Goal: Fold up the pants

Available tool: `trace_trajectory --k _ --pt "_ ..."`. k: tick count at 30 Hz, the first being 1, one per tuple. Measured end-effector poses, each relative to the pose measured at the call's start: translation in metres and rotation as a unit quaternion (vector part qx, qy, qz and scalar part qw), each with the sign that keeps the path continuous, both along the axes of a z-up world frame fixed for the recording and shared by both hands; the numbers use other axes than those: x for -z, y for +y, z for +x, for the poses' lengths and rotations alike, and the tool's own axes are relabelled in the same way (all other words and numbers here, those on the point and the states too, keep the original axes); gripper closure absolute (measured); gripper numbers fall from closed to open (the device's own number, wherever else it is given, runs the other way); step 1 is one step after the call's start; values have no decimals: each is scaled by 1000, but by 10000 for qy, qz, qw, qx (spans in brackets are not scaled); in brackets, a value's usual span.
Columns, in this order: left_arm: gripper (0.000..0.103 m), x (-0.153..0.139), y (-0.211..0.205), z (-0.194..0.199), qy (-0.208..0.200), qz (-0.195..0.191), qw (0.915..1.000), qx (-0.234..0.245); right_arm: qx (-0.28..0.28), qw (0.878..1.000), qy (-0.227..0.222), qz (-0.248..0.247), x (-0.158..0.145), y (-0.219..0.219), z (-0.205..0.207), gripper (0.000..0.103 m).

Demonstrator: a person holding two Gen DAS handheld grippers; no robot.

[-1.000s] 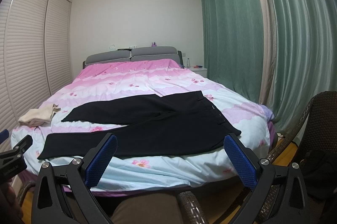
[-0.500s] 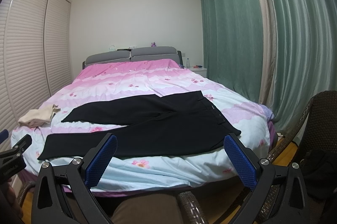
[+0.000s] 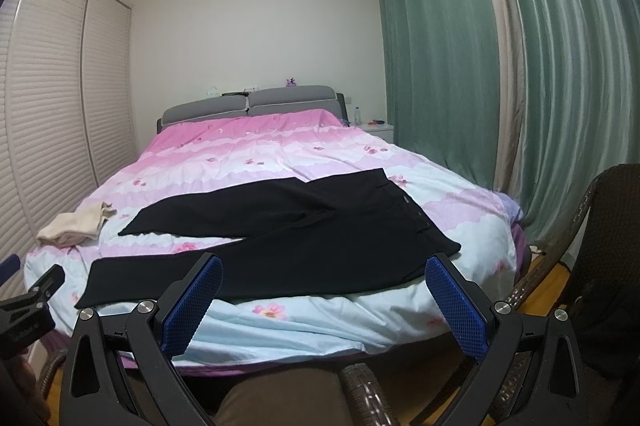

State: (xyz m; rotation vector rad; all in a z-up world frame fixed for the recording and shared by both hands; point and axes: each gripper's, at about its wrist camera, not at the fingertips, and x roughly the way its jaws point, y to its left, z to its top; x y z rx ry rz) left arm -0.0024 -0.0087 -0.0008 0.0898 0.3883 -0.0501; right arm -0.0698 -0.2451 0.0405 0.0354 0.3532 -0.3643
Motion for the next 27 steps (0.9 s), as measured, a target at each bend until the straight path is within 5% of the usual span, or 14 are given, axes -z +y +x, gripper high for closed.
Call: trace_trajectory --k 11,21,27 --pt "0 4 -23 29 102 121 9993 344 28 9997 -27 -252 6 -10 25 0" --pt "0 9 -88 128 293 451 9949 857 121 9995 302 60 11 -70 109 0" --pt "0 6 -101 198 333 467 9958 709 197 9991 367 4 -2 -109 174 0"
